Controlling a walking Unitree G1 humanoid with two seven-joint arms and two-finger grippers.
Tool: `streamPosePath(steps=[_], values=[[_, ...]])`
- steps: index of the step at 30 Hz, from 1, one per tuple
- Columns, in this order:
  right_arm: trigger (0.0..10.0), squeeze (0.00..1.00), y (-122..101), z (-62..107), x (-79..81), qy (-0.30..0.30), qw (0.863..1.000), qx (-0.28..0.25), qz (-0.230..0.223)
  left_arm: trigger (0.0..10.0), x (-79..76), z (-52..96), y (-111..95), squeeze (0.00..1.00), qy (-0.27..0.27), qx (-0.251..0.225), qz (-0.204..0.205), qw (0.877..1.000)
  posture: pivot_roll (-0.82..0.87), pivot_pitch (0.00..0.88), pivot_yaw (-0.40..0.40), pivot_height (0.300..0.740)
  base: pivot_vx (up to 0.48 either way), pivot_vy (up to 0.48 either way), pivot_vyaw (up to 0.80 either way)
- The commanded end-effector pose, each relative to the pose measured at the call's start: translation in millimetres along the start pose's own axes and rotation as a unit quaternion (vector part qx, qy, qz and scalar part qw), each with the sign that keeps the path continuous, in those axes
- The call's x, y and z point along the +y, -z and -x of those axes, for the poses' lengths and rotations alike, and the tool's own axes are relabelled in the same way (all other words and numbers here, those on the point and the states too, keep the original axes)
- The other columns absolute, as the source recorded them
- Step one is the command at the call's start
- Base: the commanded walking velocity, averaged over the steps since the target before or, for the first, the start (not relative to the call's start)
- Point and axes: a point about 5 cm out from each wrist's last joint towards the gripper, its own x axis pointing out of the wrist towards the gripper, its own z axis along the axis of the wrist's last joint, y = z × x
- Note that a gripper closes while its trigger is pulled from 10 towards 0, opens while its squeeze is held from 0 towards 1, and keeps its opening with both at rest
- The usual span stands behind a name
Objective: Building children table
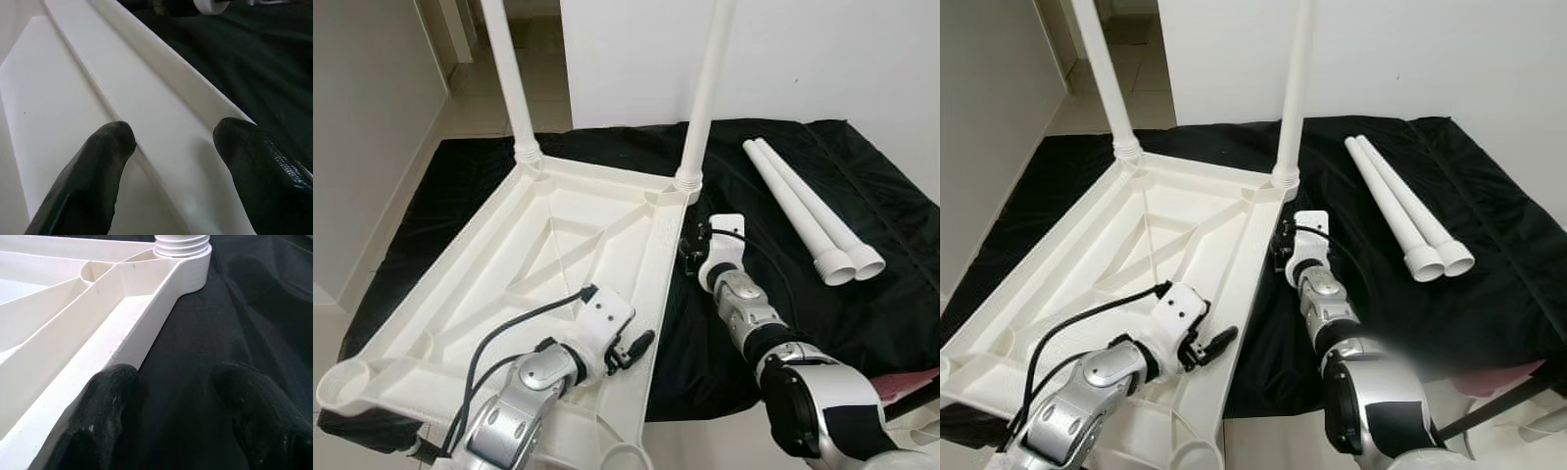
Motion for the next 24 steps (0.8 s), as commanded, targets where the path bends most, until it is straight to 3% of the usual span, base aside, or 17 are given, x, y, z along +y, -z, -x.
streamPosePath(steps=[1,7,9,15,20,24], values=[[10.0,0.00,1.7,-0.2,10.7,-0.011,1.000,-0.001,0.007,10.0,-8.7,-6.9,-7.8,0.00,0.027,-0.015,-0.010,0.999,0.03,0.028,0.020,0.740,0.000,0.000,0.00],[10.0,0.00,3.9,4.6,-9.1,0.041,0.999,-0.019,-0.009,10.0,-6.7,-5.8,-5.8,0.00,0.020,-0.012,-0.013,1.000,0.03,0.031,0.016,0.740,0.000,0.000,0.00],[10.0,0.00,7.1,11.4,-21.9,0.072,0.996,-0.044,-0.016,10.0,-0.7,-3.3,-4.8,0.00,0.003,-0.013,-0.020,1.000,0.03,0.033,0.014,0.740,0.000,0.000,0.00],[10.0,0.00,12.7,29.4,-38.7,0.115,0.988,-0.104,-0.030,10.0,13.2,6.1,-7.3,0.00,-0.027,-0.033,-0.010,0.999,0.02,0.032,0.016,0.740,0.000,0.000,0.00],[10.0,0.00,18.9,46.2,-36.9,0.117,0.983,-0.137,-0.022,10.0,27.4,15.2,-16.5,0.00,-0.065,-0.070,0.016,0.995,0.02,0.030,0.020,0.740,0.000,0.000,0.00],[10.0,0.00,22.1,56.2,-32.1,0.115,0.982,-0.150,-0.018,10.0,28.6,17.5,-21.0,0.00,-0.076,-0.089,0.020,0.993,0.02,0.027,0.021,0.740,0.000,0.000,0.00]])
